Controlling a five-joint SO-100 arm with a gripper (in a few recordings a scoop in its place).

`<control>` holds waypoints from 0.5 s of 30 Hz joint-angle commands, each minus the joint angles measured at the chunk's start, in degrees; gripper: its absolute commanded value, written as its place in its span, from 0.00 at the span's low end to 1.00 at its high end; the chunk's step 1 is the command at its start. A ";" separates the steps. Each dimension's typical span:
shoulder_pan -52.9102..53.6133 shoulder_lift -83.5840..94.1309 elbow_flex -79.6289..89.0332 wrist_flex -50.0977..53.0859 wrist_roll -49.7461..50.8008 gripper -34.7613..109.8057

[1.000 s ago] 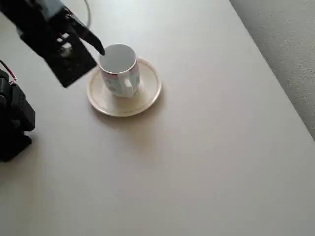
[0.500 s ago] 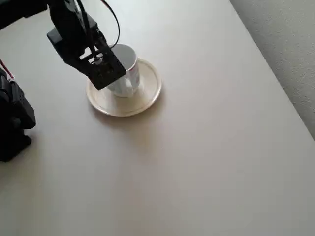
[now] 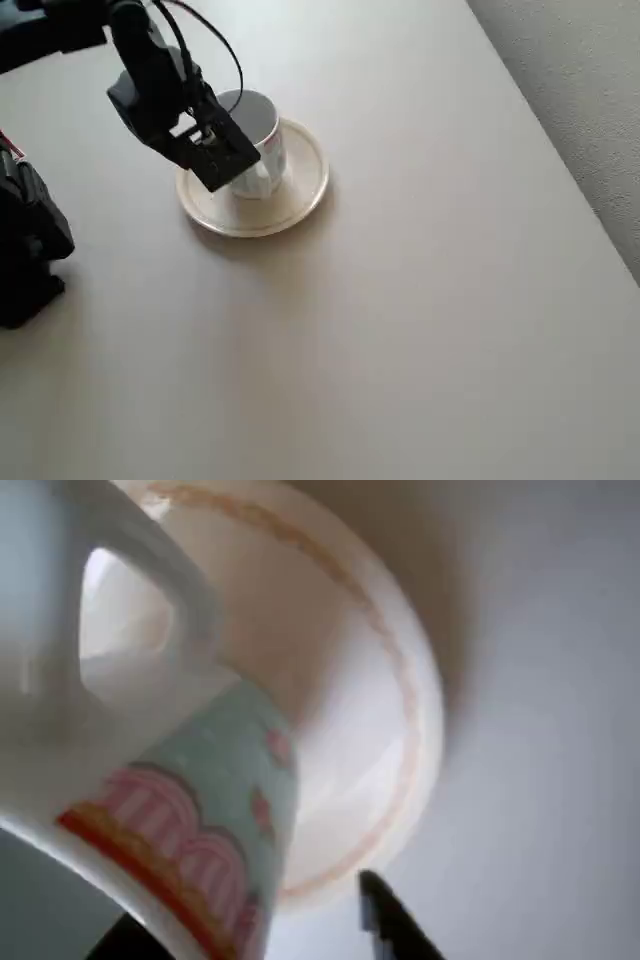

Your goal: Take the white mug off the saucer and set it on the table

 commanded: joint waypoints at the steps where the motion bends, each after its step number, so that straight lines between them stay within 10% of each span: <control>1: 0.62 -1.23 0.18 -3.78 -0.44 0.38; 15: 1.14 -9.76 0.18 -10.28 -0.97 0.33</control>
